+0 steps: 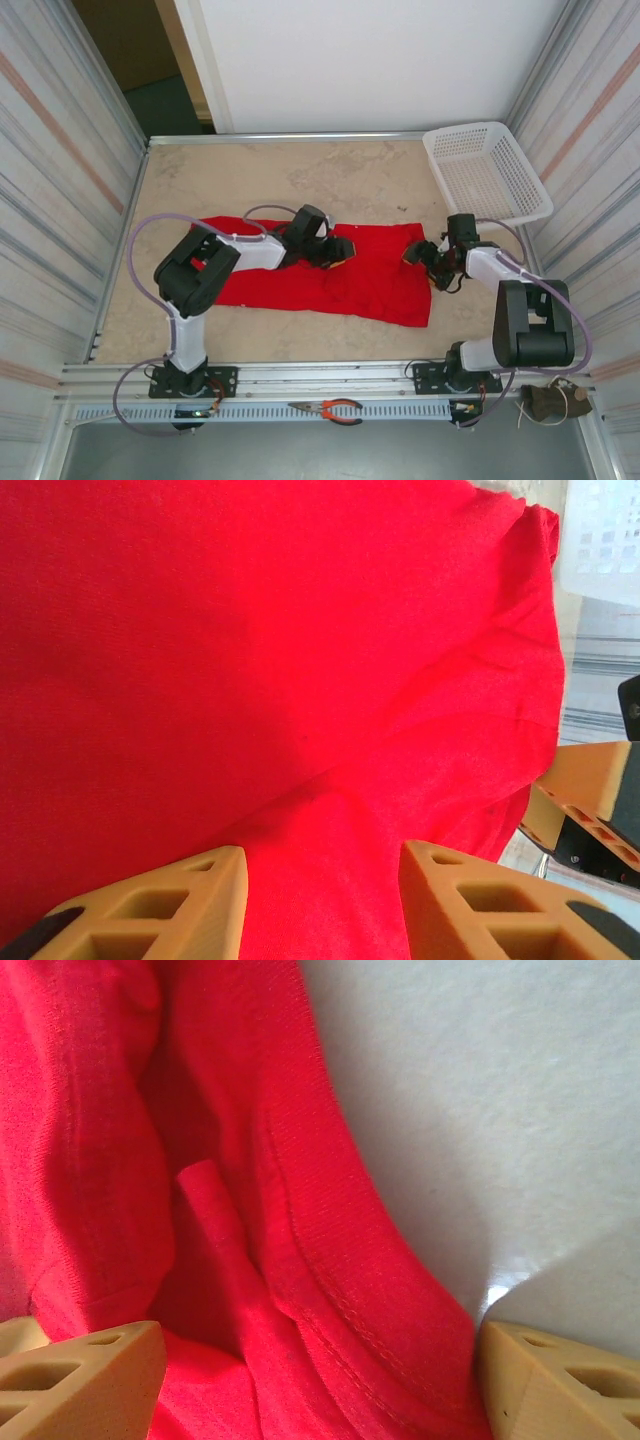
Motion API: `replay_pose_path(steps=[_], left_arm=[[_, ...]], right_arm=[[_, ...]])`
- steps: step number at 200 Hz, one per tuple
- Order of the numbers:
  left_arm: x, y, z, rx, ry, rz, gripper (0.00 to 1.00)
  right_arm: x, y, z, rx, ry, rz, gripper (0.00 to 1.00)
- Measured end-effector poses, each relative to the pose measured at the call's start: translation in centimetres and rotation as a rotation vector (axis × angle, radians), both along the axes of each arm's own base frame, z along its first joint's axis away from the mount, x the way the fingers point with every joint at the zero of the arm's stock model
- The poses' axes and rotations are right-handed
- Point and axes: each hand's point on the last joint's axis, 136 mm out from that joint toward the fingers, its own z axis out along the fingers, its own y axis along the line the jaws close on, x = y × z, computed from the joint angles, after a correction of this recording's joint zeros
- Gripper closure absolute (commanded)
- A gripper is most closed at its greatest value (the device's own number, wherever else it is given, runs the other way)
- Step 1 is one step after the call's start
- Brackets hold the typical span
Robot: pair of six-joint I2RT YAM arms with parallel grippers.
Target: Fold the inside-out t-shirt
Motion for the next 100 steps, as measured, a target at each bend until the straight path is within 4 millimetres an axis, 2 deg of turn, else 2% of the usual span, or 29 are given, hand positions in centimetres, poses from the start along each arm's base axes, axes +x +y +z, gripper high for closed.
replay_pose_path(steps=[55,100], left_arm=[[-0.3,-0.6,-0.4,-0.007,0.006,-0.004,0.55],[-0.2,-0.7,-0.3,-0.013,0.006,0.0,0.55]], right_arm=[[0.2,0.6,0.3,0.015,-0.037,0.015,0.16],[0.4,2.3,0.4,0.013,-0.061,0.055,0.16]])
